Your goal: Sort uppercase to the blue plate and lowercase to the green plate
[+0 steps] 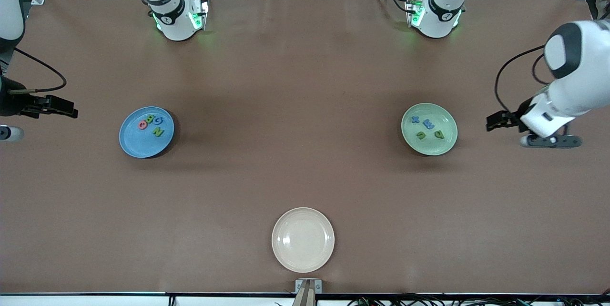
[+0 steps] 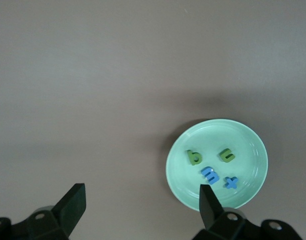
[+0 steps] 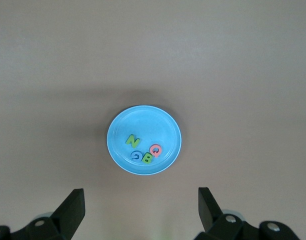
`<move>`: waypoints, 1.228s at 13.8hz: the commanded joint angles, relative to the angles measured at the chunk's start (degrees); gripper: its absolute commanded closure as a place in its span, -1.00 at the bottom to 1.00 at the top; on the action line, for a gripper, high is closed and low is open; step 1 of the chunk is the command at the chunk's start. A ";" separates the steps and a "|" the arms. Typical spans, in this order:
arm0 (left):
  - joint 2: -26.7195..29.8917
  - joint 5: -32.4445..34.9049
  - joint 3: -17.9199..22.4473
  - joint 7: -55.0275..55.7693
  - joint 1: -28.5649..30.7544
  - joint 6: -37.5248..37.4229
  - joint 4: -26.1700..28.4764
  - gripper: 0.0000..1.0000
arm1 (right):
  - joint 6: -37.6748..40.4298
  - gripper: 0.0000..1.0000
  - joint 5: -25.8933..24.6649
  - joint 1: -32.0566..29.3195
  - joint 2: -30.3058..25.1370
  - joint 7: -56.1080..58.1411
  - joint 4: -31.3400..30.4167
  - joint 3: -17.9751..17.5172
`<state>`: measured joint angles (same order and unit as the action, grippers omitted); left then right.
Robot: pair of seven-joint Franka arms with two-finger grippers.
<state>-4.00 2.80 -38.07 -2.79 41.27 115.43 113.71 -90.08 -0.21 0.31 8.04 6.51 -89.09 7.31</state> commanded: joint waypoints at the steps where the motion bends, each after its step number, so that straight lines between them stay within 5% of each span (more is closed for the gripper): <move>1: 2.51 -1.22 0.28 -0.20 0.39 -6.78 -6.54 -0.99 | 0.44 -1.00 -0.32 -0.48 -0.13 -0.18 1.73 -0.36; 12: 2.51 -1.31 1.34 -0.29 0.30 -17.33 -24.49 -0.99 | 3.68 -1.00 0.21 -0.83 0.49 0.25 7.44 -0.10; 15: 2.42 -2.00 1.51 0.50 -0.57 -18.92 -26.26 -0.99 | 5.87 -1.00 0.29 -0.92 -0.13 -0.18 7.62 0.07; 17: 2.33 -2.36 5.00 0.50 -3.72 -18.92 -26.17 -0.99 | 6.32 -1.00 0.38 -2.32 -0.22 0.17 7.09 -0.01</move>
<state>-1.11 1.58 -36.16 -2.38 40.49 97.72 88.71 -85.15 -0.20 -0.06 8.09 6.50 -82.46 7.87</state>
